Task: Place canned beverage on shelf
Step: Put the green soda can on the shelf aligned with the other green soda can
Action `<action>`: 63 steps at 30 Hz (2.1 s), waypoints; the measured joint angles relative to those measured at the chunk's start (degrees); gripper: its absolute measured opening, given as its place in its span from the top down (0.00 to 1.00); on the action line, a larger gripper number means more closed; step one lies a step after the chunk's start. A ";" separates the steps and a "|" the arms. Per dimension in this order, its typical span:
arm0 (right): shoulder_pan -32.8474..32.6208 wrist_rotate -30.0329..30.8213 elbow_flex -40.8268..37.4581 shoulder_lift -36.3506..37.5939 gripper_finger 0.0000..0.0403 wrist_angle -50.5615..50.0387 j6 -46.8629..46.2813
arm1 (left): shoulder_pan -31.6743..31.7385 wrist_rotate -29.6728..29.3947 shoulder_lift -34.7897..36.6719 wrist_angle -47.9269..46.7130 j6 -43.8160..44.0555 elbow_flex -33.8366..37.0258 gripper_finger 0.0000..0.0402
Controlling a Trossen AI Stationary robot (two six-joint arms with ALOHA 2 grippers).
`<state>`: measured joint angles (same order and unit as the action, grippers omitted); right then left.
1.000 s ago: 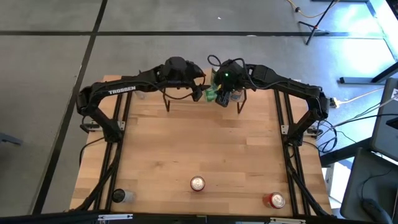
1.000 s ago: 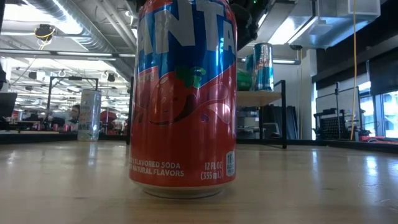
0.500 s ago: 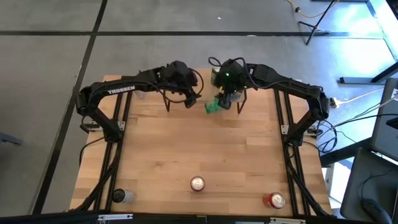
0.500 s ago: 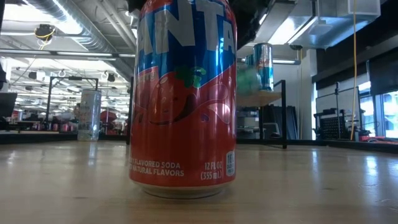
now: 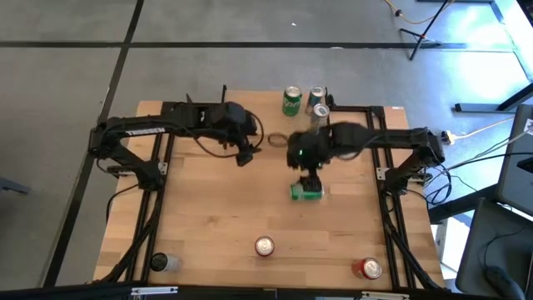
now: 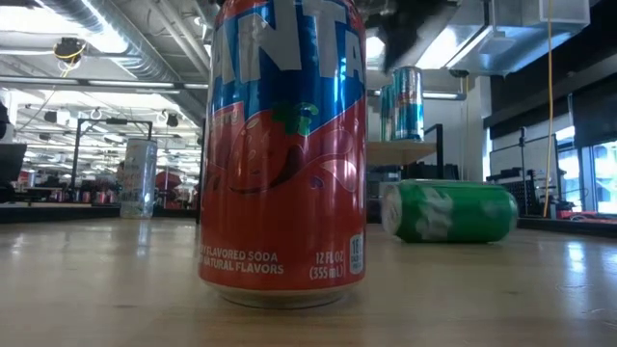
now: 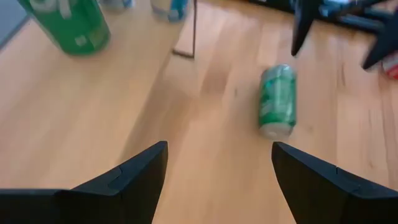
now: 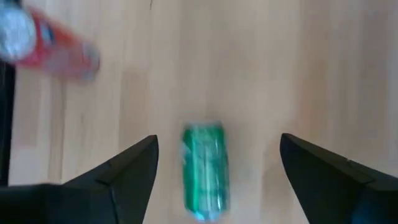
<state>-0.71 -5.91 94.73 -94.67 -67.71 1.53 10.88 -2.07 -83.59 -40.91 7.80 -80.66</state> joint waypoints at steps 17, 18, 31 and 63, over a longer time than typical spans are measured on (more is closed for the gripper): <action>-25.82 -1.40 -39.70 0.94 0.23 34.57 -22.45 | -13.22 -10.95 0.09 -4.09 10.58 0.00 0.29; -25.98 -1.23 -40.24 0.04 0.23 35.88 -23.91 | -13.50 -10.91 0.09 -4.09 11.30 0.00 0.29; -26.25 5.28 -41.00 -3.95 0.32 45.77 -23.88 | -15.56 -10.52 0.06 -3.92 11.75 0.00 0.29; -21.18 17.42 -34.10 13.93 0.32 31.78 -23.47 | -19.57 -14.33 6.93 0.50 17.36 0.02 0.29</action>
<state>-21.89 11.51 60.63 -80.74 -35.92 -21.93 -8.69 -16.40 -76.66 -40.41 25.16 -80.64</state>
